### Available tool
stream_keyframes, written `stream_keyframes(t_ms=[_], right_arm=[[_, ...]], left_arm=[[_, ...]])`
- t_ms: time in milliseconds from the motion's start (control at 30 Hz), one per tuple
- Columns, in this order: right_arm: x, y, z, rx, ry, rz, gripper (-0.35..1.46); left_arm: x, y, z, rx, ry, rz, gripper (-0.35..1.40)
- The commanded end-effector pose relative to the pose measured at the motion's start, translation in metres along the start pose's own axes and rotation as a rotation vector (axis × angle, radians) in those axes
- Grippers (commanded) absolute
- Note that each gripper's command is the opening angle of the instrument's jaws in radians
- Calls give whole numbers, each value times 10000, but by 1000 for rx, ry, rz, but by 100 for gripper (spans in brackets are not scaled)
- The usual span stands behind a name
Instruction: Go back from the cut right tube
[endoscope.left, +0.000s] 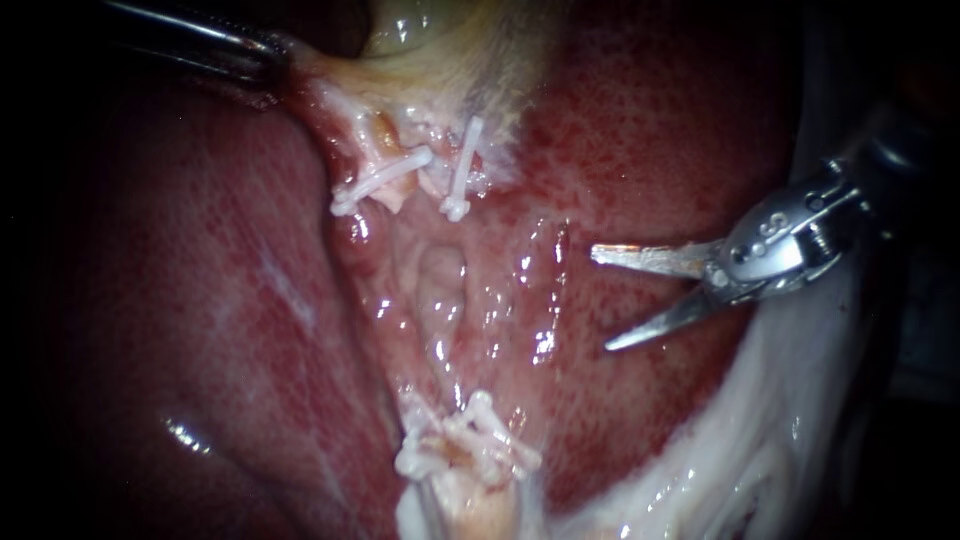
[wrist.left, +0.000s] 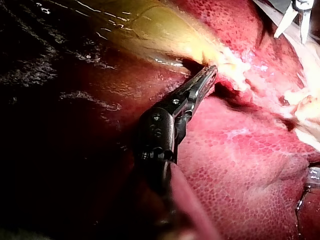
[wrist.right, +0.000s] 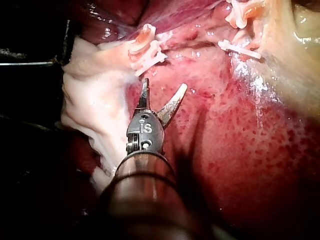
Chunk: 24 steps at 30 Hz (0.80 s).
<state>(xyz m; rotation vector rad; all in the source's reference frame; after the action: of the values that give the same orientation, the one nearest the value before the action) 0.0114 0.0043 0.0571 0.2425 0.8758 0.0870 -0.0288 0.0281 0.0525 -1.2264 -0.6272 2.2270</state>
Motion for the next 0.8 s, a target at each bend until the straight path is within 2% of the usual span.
stream_keyframes(t_ms=[33,233,333,667,800], right_arm=[[0,0,0,-2,-8,-1,145],[-2,1,-1,-2,-19,2,145],[-2,1,-1,-2,-19,-4,145],[-3,1,-1,4,-29,65,145],[-3,0,-2,6,-31,71,145]], left_arm=[[0,0,0,1,0,0,-35],[-2,1,4,4,0,0,-35],[-7,2,14,15,1,3,-35],[-27,4,60,-14,-9,9,-35],[-32,5,69,-20,-18,8,-35]])
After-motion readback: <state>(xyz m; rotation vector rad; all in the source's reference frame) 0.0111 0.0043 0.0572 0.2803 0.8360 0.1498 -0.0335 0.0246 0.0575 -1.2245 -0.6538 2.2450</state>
